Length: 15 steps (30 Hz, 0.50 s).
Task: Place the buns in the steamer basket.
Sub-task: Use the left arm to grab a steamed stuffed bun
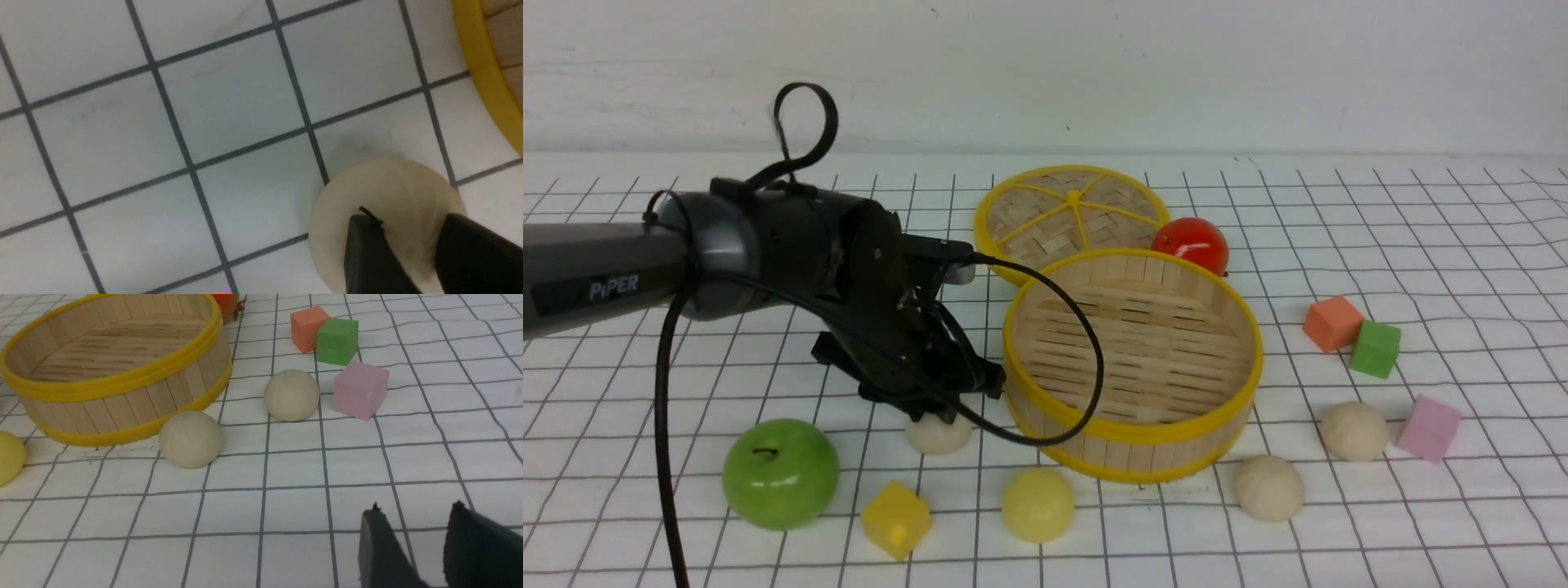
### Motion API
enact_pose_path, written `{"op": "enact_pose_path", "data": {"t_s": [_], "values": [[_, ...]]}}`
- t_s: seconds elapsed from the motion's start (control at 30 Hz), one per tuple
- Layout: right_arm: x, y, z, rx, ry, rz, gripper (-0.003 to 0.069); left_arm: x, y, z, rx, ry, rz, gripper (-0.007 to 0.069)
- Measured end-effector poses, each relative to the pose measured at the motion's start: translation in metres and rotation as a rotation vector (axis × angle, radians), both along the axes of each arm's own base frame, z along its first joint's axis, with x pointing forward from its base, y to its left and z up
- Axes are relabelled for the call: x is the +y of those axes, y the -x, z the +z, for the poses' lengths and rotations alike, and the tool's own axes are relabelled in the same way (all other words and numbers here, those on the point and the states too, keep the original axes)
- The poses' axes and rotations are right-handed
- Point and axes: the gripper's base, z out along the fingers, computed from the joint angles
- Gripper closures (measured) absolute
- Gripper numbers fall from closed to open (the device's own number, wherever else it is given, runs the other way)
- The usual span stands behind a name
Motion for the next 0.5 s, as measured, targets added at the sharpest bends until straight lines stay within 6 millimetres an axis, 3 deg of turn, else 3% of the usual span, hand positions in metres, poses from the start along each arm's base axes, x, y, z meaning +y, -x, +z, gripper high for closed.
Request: {"op": "enact_pose_path", "data": {"t_s": [0.13, 0.33, 0.5], "values": [[0.0, 0.0, 0.0, 0.0, 0.0, 0.0, 0.042, -0.0002, -0.0009, 0.0006, -0.01, 0.002, -0.001, 0.0404], [0.0, 0.0, 0.0, 0.0, 0.0, 0.0, 0.042, 0.0, -0.0006, 0.0003, -0.005, 0.001, 0.002, 0.061], [0.0, 0.0, 0.0, 0.0, 0.0, 0.0, 0.042, 0.0007, 0.0015, 0.001, 0.015, -0.006, 0.002, 0.0638]]}}
